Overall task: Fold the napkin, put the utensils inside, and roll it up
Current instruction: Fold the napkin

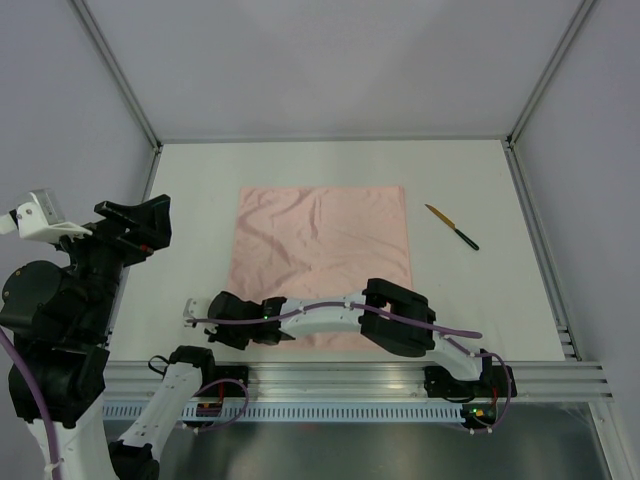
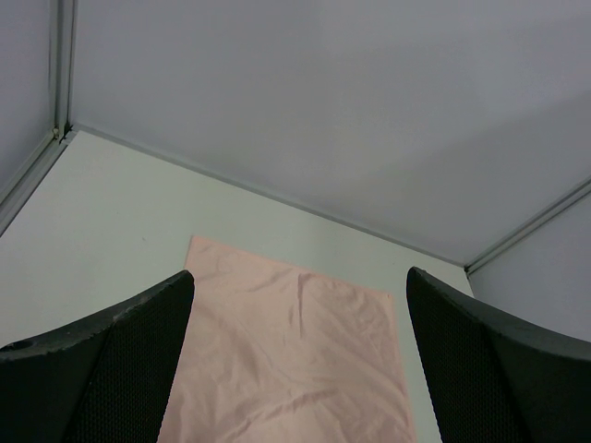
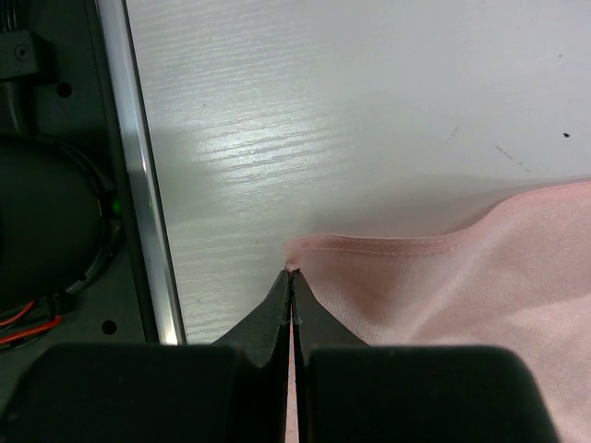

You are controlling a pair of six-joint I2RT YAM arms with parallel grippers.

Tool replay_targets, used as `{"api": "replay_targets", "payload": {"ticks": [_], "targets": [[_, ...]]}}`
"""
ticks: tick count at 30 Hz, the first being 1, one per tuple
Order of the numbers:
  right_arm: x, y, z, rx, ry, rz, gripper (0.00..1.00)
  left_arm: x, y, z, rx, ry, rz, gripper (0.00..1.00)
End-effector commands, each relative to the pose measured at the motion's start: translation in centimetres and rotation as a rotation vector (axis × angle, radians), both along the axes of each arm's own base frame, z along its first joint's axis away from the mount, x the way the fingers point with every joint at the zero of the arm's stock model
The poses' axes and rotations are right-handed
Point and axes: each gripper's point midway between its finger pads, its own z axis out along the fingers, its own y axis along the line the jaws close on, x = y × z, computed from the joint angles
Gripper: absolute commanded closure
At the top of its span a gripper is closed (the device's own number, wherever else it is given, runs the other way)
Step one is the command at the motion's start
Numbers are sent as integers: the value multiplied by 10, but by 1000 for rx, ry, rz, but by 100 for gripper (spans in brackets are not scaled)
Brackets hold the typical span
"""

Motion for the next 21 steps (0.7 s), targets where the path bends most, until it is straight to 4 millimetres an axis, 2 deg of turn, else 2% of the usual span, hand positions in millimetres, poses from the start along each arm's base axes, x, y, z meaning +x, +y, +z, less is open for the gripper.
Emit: {"api": "replay_targets", "payload": {"ticks": [1,8,12,18,21], "targets": [[16,12,63,106,-49,-28,99,2,1,-1,-35,4,12,0],[33,6,86,136,-62,-57,100,5,1,-6,-35,16,15,0],[51,-3,94,143,-64,-89,99,7,0,-8,-36,22,14,0],[81,-23,112,158,-88,-137,100,13,-2,-11,-32,33,6,0],[99,-41,118,155,-100,-170,100,17,-3,-12,-33,39,-1,0]]}}
